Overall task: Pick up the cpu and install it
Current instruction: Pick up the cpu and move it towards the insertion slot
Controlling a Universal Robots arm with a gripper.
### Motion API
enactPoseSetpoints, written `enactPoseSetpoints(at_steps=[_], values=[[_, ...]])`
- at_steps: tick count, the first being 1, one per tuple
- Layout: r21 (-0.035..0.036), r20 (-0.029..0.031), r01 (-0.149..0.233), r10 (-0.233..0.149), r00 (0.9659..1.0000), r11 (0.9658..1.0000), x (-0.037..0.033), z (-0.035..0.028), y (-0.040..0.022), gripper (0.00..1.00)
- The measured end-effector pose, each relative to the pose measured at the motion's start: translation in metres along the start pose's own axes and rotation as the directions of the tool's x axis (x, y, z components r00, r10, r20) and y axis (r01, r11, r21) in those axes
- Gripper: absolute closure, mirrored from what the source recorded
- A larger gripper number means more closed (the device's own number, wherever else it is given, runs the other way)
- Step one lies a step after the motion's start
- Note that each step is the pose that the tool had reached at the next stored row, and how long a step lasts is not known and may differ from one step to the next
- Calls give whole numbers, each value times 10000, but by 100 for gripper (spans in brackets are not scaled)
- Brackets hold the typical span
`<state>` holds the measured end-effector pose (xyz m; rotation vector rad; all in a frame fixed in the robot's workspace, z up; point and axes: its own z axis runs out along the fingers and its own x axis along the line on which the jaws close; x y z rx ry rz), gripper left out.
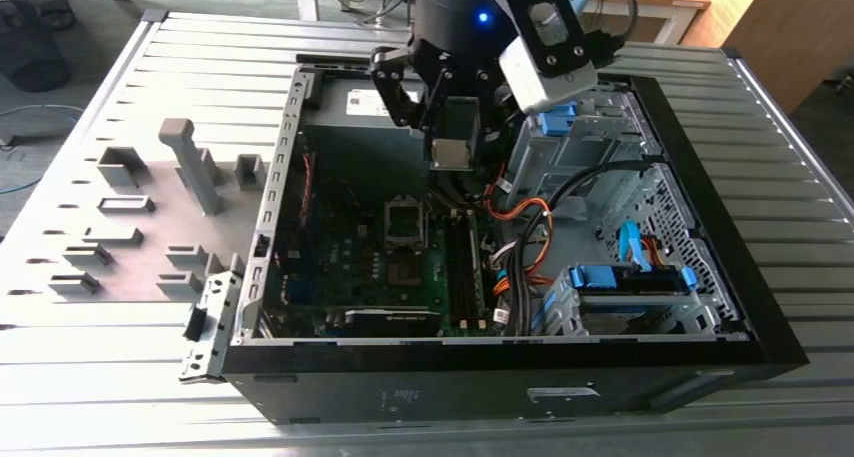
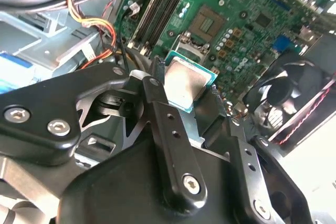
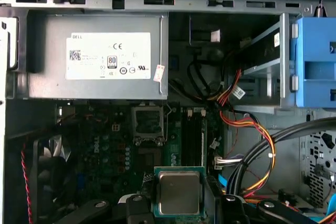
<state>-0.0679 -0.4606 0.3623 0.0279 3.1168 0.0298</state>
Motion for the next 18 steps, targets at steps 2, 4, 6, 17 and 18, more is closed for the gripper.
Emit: enactPoseSetpoints(at_steps=[2, 4, 6, 17, 18], values=[[2, 0, 0, 0, 10000, 10000, -1, -1, -43, 53], [2, 0, 1, -1, 10000, 10000, -2, -2, -87, 53], [2, 1, 1, -1, 10000, 10000, -2, -2, -131, 53], [7, 0, 1, -1, 10000, 10000, -4, -5, -226, 53], [6, 0, 0, 0, 10000, 10000, -4, -4, -226, 53]])
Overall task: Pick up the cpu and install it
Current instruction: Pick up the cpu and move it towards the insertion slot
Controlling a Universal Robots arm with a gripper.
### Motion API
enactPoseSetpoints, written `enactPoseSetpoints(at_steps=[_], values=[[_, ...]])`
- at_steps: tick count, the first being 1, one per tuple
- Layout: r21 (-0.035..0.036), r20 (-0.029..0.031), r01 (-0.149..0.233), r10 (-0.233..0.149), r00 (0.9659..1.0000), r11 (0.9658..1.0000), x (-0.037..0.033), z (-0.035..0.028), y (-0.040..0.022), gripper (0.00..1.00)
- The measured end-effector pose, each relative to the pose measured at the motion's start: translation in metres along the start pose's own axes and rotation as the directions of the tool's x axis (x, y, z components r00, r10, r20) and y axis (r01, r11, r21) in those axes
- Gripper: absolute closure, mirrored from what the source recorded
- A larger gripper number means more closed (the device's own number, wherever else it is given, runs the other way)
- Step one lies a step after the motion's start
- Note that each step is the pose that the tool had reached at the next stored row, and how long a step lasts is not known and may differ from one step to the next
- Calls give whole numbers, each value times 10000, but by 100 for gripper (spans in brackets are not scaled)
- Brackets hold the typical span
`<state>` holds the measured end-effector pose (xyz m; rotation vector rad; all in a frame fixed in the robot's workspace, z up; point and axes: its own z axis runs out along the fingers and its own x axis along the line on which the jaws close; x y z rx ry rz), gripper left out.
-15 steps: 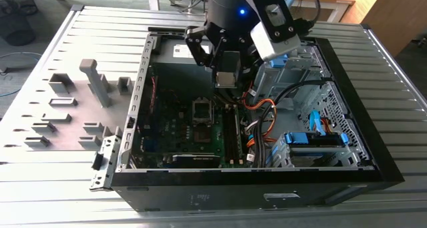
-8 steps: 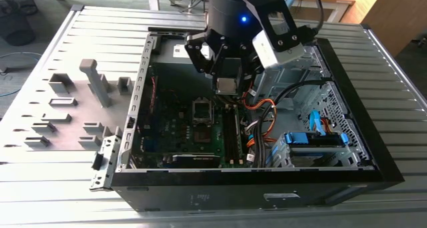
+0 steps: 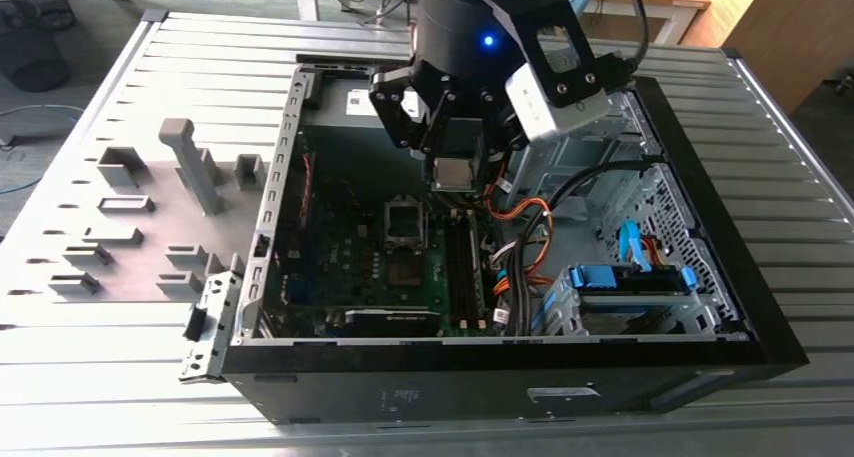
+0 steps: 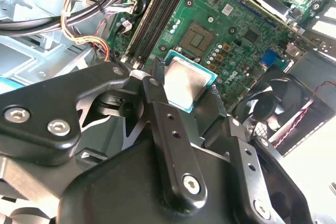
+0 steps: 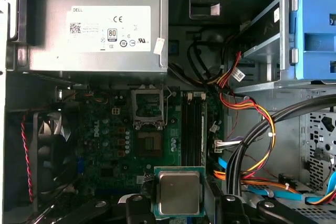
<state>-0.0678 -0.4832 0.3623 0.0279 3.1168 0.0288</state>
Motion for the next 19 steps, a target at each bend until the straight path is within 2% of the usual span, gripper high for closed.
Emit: enactPoseSetpoints(at_steps=[6, 19], values=[[1, 0, 0, 0, 10000, 10000, 1, 30, -1, 53], [-1, -1, 0, 0, 10000, 10000, 5, 235, -2, 53]])
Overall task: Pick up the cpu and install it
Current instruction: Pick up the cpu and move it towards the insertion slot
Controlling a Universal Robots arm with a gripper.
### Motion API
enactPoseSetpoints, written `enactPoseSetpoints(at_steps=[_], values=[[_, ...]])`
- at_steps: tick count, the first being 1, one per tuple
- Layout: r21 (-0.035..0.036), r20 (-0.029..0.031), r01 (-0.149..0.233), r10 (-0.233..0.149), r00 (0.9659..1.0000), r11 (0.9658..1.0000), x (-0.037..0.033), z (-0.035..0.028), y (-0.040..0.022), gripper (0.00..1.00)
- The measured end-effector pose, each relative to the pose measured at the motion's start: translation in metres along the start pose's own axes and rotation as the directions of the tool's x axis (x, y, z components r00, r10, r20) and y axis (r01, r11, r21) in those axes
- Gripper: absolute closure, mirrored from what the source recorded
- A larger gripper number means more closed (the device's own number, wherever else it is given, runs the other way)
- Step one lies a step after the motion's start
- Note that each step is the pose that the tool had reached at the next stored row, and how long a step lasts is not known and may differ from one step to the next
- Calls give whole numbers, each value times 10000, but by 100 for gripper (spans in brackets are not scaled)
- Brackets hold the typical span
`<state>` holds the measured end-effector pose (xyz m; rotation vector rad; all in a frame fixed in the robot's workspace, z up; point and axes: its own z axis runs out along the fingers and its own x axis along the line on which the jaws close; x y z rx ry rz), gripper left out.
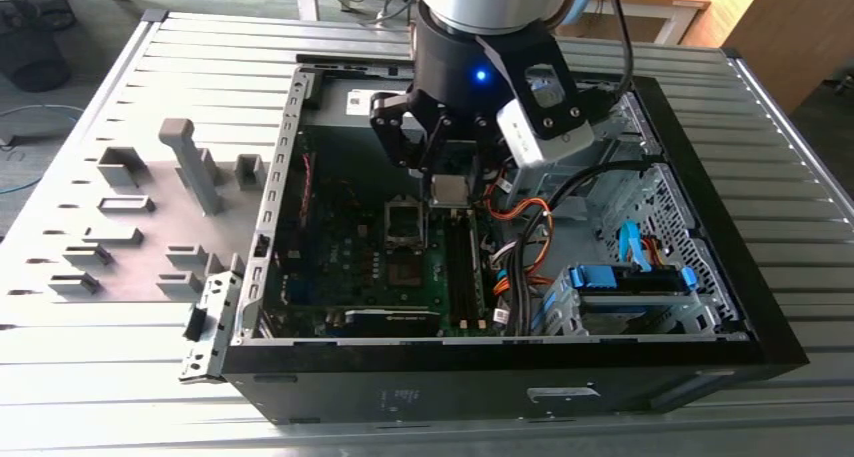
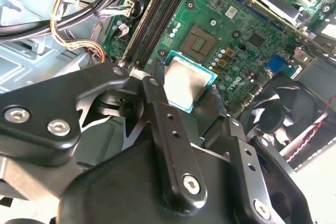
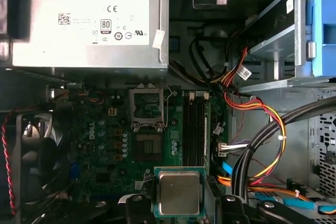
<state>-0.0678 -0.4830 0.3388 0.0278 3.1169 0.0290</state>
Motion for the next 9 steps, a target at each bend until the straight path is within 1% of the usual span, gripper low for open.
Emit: enactPoseSetpoints(at_steps=[9], values=[[0, -3, -1, 1, 10000, 10000, 3, 65, 41, 53]])
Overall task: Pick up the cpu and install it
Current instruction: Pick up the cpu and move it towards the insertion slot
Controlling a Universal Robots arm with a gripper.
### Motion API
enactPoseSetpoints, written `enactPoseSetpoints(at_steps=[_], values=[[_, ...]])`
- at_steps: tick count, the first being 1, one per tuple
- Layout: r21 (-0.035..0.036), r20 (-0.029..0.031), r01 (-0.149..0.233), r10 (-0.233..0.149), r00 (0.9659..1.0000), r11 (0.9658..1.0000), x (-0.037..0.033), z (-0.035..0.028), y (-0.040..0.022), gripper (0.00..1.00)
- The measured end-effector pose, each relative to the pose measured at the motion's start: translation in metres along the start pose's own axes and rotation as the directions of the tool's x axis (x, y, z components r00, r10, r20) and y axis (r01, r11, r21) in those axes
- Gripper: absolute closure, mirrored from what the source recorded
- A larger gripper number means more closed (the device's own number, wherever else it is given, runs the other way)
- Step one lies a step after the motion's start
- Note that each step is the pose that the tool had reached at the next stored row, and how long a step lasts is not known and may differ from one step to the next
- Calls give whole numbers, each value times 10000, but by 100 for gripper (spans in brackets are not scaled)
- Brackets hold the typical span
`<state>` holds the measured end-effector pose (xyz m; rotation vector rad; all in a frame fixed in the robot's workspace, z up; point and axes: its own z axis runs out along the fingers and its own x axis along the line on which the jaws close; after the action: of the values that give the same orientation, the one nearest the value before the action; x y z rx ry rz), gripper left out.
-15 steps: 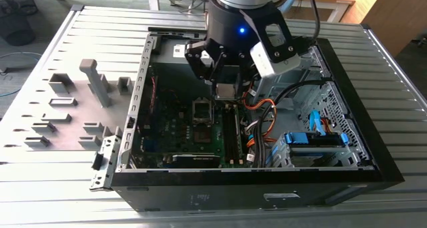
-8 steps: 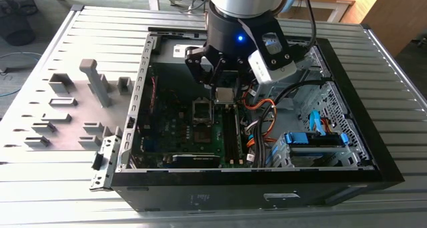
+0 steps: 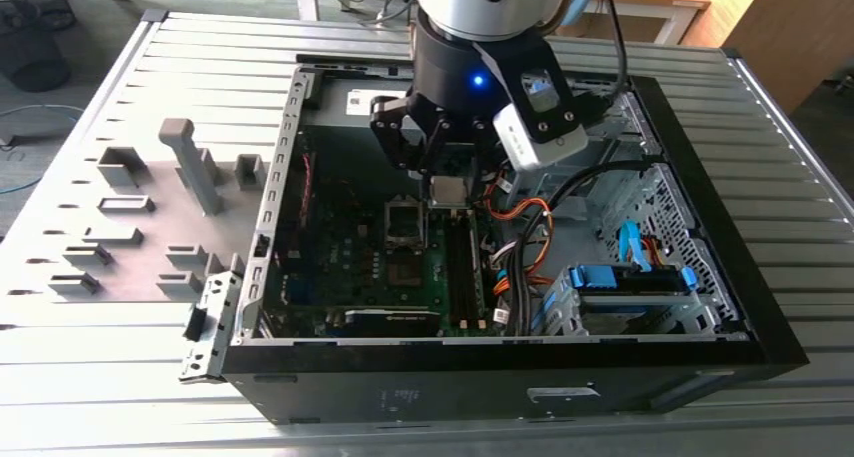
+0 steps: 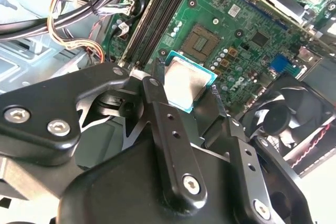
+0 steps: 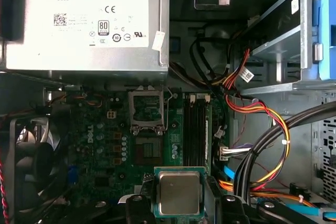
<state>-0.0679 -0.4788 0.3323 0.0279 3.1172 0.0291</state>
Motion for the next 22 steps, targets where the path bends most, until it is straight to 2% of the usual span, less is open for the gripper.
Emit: enactPoseSetpoints(at_steps=[11, 22], values=[[-3, 0, 1, -1, 10000, 10000, 2, 55, 65, 53], [-6, -9, 0, 0, 10000, 10000, 6, 227, 68, 53]])
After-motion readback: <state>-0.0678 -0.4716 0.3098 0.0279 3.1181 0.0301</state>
